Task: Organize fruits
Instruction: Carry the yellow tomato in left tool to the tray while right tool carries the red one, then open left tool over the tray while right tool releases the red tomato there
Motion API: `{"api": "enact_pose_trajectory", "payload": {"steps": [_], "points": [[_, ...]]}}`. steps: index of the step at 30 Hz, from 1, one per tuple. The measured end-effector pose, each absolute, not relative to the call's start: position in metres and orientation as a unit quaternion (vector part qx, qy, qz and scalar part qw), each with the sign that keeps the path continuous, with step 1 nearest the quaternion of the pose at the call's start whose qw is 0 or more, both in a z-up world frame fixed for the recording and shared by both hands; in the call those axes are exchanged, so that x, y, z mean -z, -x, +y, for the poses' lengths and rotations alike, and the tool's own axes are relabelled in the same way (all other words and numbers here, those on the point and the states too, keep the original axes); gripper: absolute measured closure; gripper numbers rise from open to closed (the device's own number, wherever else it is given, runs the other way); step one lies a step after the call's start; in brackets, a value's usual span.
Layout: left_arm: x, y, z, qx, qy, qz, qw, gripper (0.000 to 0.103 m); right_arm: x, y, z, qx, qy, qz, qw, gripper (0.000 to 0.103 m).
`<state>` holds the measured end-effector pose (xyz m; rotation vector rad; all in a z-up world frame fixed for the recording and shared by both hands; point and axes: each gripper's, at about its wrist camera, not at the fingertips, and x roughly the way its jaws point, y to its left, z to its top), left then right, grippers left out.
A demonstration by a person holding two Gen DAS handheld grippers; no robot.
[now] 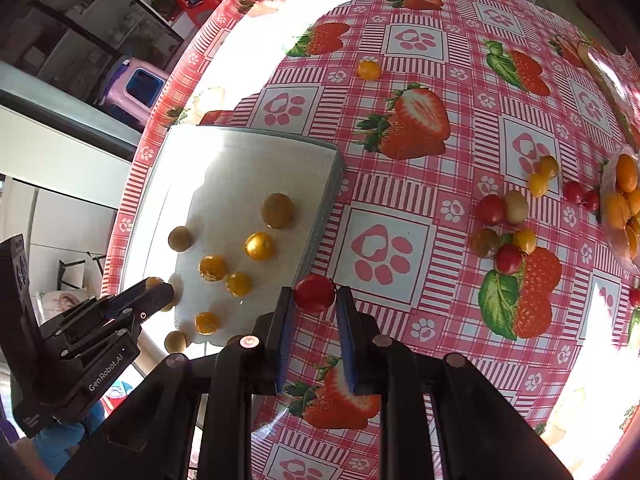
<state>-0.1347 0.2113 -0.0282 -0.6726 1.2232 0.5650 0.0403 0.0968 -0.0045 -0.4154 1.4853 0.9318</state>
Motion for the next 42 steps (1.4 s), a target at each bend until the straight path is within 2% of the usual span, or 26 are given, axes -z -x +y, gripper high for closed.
{"api": "enact_pose_trajectory", "payload": {"steps": [12, 23, 27, 29, 31, 32, 33, 34, 42], "points": [[0.049, 0.128, 0.215, -0.251, 0.304, 0.567, 0.723, 0.084, 0.032, -0.04, 0.177, -0.43, 0.209, 0.647, 0.594, 0.08], [0.056, 0.125, 0.214, -0.252, 0.292, 0.577, 0.72, 0.084, 0.059, -0.035, 0.21, -0.423, 0.245, 0.649, 0.583, 0.08], [0.055, 0.121, 0.21, -0.249, 0.276, 0.584, 0.722, 0.083, 0.063, -0.031, 0.215, -0.425, 0.257, 0.639, 0.587, 0.077], [0.055, 0.119, 0.209, -0.249, 0.269, 0.588, 0.721, 0.083, 0.062, -0.028, 0.218, -0.427, 0.257, 0.643, 0.582, 0.073], [0.053, 0.118, 0.206, -0.251, 0.266, 0.59, 0.72, 0.065, 0.061, -0.028, 0.221, -0.426, 0.256, 0.647, 0.578, 0.06], [0.051, 0.118, 0.205, -0.255, 0.263, 0.587, 0.722, 0.04, 0.058, -0.029, 0.219, -0.428, 0.252, 0.646, 0.58, 0.057], [0.046, 0.12, 0.203, -0.264, 0.256, 0.579, 0.727, 0.029, 0.054, -0.03, 0.218, -0.429, 0.248, 0.645, 0.581, 0.05], [0.042, 0.121, 0.201, -0.267, 0.25, 0.574, 0.733, 0.029, 0.05, -0.029, 0.216, -0.431, 0.244, 0.644, 0.582, 0.044], [0.028, 0.123, 0.187, -0.258, 0.247, 0.581, 0.732, 0.028, 0.017, -0.038, 0.178, -0.414, 0.208, 0.645, 0.607, 0.026]]}}
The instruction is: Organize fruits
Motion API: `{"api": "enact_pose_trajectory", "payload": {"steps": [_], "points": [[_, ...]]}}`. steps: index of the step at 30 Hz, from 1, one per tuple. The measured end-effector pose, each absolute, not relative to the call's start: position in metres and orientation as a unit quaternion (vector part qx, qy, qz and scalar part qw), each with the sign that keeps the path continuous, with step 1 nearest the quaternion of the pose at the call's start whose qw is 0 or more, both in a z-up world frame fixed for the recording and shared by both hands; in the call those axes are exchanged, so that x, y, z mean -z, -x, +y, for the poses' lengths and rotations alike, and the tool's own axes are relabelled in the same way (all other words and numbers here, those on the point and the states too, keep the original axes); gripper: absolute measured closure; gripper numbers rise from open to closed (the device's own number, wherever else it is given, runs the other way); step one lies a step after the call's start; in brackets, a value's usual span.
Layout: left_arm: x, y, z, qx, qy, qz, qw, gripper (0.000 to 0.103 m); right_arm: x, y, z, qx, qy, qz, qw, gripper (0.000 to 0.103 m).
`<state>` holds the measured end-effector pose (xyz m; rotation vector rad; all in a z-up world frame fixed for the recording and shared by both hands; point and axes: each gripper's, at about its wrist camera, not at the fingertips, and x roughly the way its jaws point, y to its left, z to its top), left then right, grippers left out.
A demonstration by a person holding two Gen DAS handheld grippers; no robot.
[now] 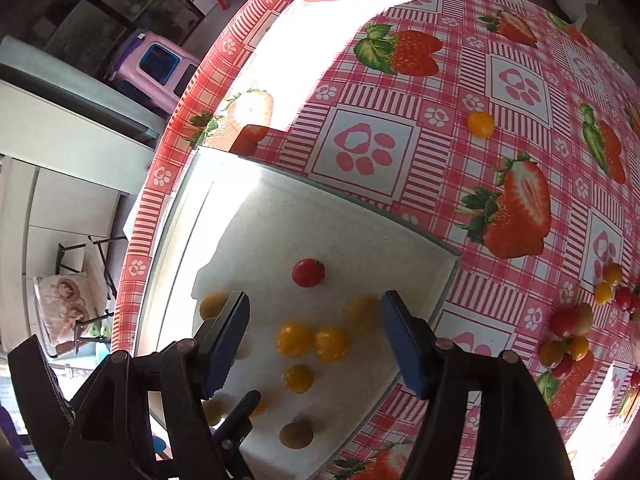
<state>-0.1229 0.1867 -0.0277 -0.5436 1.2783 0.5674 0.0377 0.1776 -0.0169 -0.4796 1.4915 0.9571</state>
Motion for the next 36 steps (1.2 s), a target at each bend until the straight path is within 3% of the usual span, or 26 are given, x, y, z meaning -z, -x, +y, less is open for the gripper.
{"api": "enact_pose_trajectory", "payload": {"steps": [2, 4, 5, 8, 11, 19, 36], "points": [[0.021, 0.128, 0.182, -0.258, 0.251, 0.578, 0.732, 0.028, 0.01, -0.043, 0.163, -0.404, 0.207, 0.642, 0.618, 0.021], [0.013, 0.132, 0.177, -0.262, 0.252, 0.575, 0.733, 0.005, 0.002, -0.041, 0.15, -0.396, 0.211, 0.64, 0.624, 0.019], [0.009, 0.134, 0.175, -0.265, 0.25, 0.572, 0.735, 0.0, 0.001, -0.04, 0.145, -0.392, 0.215, 0.641, 0.624, 0.018], [0.002, 0.138, 0.172, -0.262, 0.248, 0.574, 0.735, 0.0, -0.005, -0.034, 0.124, -0.384, 0.218, 0.641, 0.628, 0.014], [-0.005, 0.142, 0.17, -0.26, 0.246, 0.573, 0.737, 0.0, -0.01, -0.028, 0.112, -0.375, 0.226, 0.641, 0.63, 0.001], [-0.026, 0.152, 0.172, -0.273, 0.199, 0.595, 0.729, 0.0, -0.029, 0.001, 0.089, -0.356, 0.255, 0.634, 0.637, 0.0], [-0.038, 0.174, 0.156, -0.242, 0.199, 0.633, 0.708, 0.0, -0.065, 0.041, 0.069, -0.372, 0.317, 0.602, 0.632, 0.0]]}}
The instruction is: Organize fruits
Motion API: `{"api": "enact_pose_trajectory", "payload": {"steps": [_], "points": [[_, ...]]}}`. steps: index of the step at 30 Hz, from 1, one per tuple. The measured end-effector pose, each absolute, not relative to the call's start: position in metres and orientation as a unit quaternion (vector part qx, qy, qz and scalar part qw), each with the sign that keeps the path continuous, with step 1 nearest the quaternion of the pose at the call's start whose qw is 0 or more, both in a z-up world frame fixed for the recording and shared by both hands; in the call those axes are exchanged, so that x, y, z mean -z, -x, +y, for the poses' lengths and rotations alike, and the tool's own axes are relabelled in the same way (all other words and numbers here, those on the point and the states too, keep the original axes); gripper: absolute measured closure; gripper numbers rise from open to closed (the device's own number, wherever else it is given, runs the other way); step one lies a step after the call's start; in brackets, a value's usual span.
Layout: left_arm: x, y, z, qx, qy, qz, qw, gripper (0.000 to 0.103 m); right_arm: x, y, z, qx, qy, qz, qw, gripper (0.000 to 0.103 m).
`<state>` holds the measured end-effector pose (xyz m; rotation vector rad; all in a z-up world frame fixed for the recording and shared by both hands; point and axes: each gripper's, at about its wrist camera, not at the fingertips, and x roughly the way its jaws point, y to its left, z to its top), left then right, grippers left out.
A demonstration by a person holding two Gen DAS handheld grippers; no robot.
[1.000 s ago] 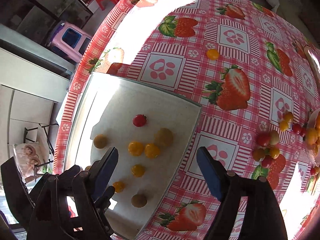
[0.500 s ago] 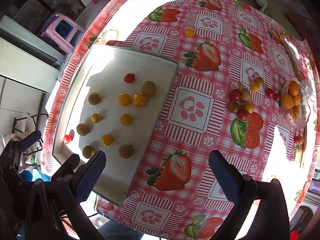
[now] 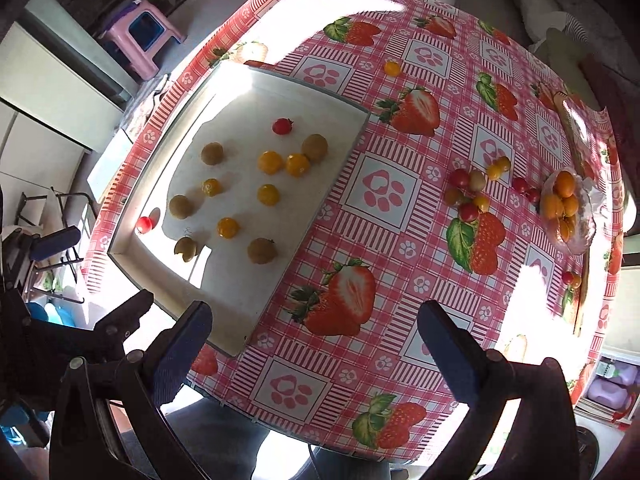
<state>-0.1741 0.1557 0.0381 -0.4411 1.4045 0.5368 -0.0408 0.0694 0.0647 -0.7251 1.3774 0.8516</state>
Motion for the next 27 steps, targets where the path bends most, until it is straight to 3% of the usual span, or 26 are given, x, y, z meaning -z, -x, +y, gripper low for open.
{"api": "enact_pose_trajectory", "payload": {"steps": [27], "points": [[-0.049, 0.161, 0.153, -0.229, 0.172, 0.631, 0.721, 0.0, -0.066, 0.041, 0.066, -0.365, 0.332, 0.594, 0.635, 0.0]]}}
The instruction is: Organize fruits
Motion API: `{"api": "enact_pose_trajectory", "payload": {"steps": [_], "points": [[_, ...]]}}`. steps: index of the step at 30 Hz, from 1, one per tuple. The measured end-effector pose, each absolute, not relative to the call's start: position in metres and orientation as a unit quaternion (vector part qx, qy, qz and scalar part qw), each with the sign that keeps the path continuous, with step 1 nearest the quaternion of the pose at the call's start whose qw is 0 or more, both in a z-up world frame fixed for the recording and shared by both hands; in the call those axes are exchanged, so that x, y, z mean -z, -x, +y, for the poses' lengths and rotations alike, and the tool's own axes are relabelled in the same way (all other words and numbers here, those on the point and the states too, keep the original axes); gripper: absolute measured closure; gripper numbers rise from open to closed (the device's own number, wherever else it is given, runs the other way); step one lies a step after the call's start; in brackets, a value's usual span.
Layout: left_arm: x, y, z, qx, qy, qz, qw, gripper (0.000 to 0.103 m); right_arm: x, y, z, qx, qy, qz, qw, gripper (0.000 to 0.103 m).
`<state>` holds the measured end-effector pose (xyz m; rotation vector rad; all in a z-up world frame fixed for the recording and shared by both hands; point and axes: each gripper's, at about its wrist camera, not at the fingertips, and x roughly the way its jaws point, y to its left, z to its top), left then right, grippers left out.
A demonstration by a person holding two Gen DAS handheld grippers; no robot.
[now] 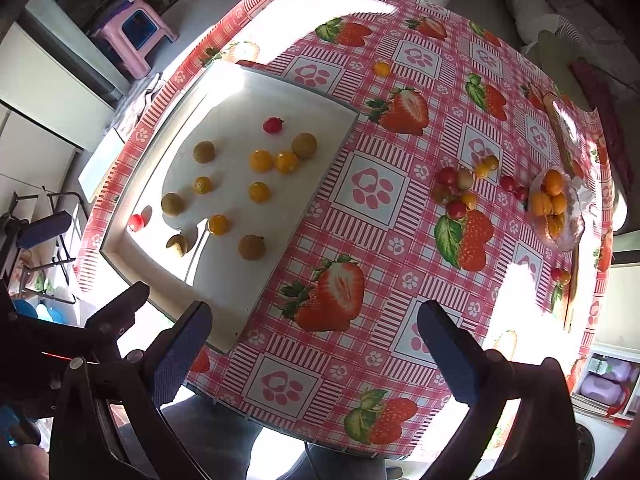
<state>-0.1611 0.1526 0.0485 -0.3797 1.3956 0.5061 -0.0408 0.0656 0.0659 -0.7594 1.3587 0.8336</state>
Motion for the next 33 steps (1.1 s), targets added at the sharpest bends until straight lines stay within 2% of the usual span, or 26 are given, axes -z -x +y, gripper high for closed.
{"api": "enact_pose_trajectory", "payload": {"steps": [33], "points": [[-0.0492, 0.1585, 0.1463, -0.216, 0.158, 0.634, 0.726, 0.0, -0.0652, 0.0433, 0.0654, -0.366, 0.332, 0.595, 0.634, 0.0]]}}
